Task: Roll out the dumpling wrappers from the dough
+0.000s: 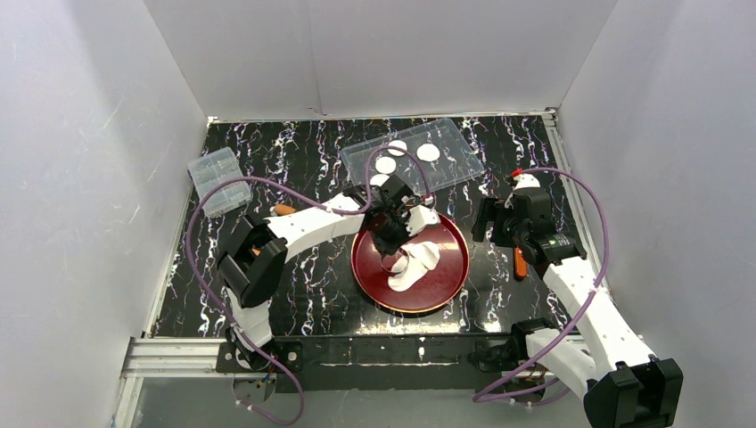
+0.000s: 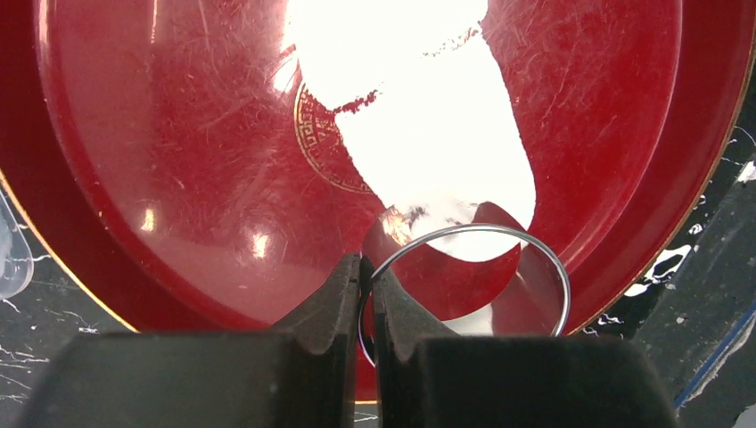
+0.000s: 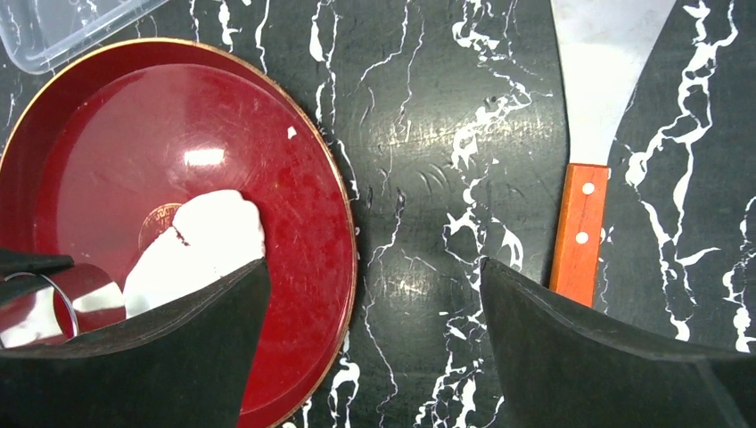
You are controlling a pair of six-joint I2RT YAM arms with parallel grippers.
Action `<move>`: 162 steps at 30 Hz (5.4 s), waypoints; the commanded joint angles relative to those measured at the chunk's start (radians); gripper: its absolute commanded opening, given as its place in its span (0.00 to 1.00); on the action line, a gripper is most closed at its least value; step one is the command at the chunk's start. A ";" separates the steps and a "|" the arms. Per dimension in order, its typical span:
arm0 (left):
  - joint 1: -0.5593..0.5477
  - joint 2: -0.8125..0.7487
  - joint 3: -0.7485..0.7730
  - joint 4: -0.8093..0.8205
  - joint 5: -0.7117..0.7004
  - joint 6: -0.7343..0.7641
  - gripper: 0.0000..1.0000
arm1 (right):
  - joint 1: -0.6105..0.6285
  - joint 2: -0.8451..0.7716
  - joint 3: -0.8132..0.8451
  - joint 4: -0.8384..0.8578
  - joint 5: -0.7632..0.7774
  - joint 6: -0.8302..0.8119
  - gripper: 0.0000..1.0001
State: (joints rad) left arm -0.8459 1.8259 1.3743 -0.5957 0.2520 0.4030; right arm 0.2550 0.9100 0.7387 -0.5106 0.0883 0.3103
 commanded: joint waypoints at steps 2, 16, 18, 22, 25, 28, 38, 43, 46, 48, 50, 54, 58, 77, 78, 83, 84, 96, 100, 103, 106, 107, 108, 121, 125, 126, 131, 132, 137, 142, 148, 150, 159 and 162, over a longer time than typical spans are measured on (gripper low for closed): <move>-0.060 0.017 0.032 0.029 -0.059 0.009 0.00 | -0.015 0.004 0.006 0.060 0.049 -0.023 0.94; -0.142 0.074 0.047 0.086 -0.189 -0.052 0.00 | -0.020 -0.041 0.005 0.057 0.017 -0.033 0.94; -0.141 0.067 0.042 0.098 -0.194 -0.049 0.00 | -0.022 -0.038 0.008 0.055 0.007 -0.034 0.94; -0.140 0.084 0.042 0.115 -0.205 -0.050 0.00 | -0.022 -0.043 0.001 0.044 -0.005 -0.029 0.93; -0.141 0.096 0.034 0.131 -0.217 -0.046 0.00 | -0.022 -0.048 -0.003 0.051 -0.001 -0.029 0.93; -0.140 0.101 0.025 0.141 -0.204 -0.050 0.00 | -0.022 -0.045 0.008 0.039 0.002 -0.031 0.93; -0.141 0.082 0.003 0.122 -0.149 -0.074 0.00 | -0.022 -0.044 0.013 0.034 0.002 -0.034 0.94; -0.141 0.075 -0.013 0.114 -0.141 -0.079 0.00 | -0.022 -0.042 0.018 0.033 0.001 -0.037 0.94; -0.140 0.075 -0.012 0.111 -0.146 -0.078 0.00 | -0.022 -0.038 0.019 0.032 -0.001 -0.037 0.93; -0.141 0.074 -0.012 0.111 -0.151 -0.074 0.00 | -0.022 -0.039 0.019 0.032 0.000 -0.038 0.93; -0.141 0.080 -0.013 0.113 -0.162 -0.069 0.00 | -0.022 -0.043 0.018 0.032 0.002 -0.037 0.94; -0.139 0.083 -0.016 0.115 -0.173 -0.062 0.00 | -0.022 -0.048 0.017 0.030 0.004 -0.037 0.94; -0.136 0.089 -0.013 0.116 -0.186 -0.054 0.00 | -0.022 -0.045 0.018 0.030 0.004 -0.037 0.94; -0.101 0.150 -0.064 0.168 -0.214 -0.051 0.00 | -0.022 -0.046 0.013 0.028 -0.001 -0.034 0.94; -0.102 0.157 -0.066 0.170 -0.214 -0.051 0.00 | -0.022 -0.046 0.013 0.028 -0.002 -0.034 0.93; -0.102 0.182 -0.080 0.186 -0.215 -0.058 0.00 | -0.022 -0.048 0.022 0.015 -0.006 -0.036 0.94; -0.102 0.182 -0.087 0.198 -0.220 -0.061 0.00 | -0.022 -0.049 0.027 0.013 -0.011 -0.036 0.94; -0.101 0.104 -0.055 0.160 -0.222 -0.062 0.25 | -0.021 -0.062 0.046 0.007 -0.057 -0.026 0.93; -0.101 0.066 -0.022 0.129 -0.220 -0.058 0.37 | -0.022 -0.066 0.053 0.005 -0.080 -0.025 0.93; -0.101 0.032 0.007 0.104 -0.220 -0.057 0.46 | -0.022 -0.066 0.066 0.000 -0.117 -0.025 0.93; -0.101 0.001 0.054 0.060 -0.188 -0.064 0.56 | -0.021 -0.053 0.075 0.009 -0.198 -0.030 0.92; -0.099 -0.002 0.062 0.056 -0.195 -0.063 0.61 | -0.022 -0.044 0.079 0.014 -0.228 -0.028 0.92; -0.097 -0.002 0.064 0.055 -0.204 -0.059 0.65 | -0.021 -0.034 0.084 0.017 -0.247 -0.027 0.91; 0.073 -0.123 -0.125 0.137 0.050 -0.515 0.48 | 0.392 0.312 0.039 0.282 -0.121 0.232 0.53; 0.083 -0.121 -0.163 0.170 0.091 -0.561 0.50 | 0.413 0.390 0.056 0.282 -0.110 0.235 0.52; 0.083 -0.117 -0.169 0.181 0.100 -0.567 0.50 | 0.419 0.403 0.056 0.292 -0.115 0.230 0.52; 0.082 -0.083 -0.173 0.198 0.101 -0.592 0.49 | 0.449 0.469 0.086 0.287 -0.116 0.217 0.41; 0.083 -0.082 -0.178 0.201 0.100 -0.594 0.49 | 0.454 0.476 0.089 0.286 -0.112 0.215 0.41; 0.082 -0.072 -0.191 0.219 0.091 -0.606 0.48 | 0.479 0.493 0.084 0.263 -0.057 0.207 0.41; 0.075 -0.046 -0.194 0.224 0.108 -0.616 0.48 | 0.497 0.495 0.082 0.258 -0.048 0.190 0.40; 0.064 -0.016 -0.197 0.225 0.092 -0.616 0.44 | 0.524 0.503 0.072 0.266 -0.048 0.191 0.37; 0.064 -0.016 -0.199 0.225 0.081 -0.617 0.40 | 0.535 0.511 0.069 0.268 -0.034 0.194 0.35; 0.061 -0.008 -0.219 0.241 0.067 -0.610 0.25 | 0.547 0.527 0.050 0.286 0.011 0.195 0.24; 0.061 0.008 -0.220 0.240 0.069 -0.611 0.20 | 0.547 0.531 0.035 0.304 0.012 0.193 0.21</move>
State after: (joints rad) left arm -0.7826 1.8183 1.1664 -0.3370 0.3309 -0.2184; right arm 0.7952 1.4334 0.7887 -0.2523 0.0647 0.5167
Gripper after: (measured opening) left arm 0.229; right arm 0.226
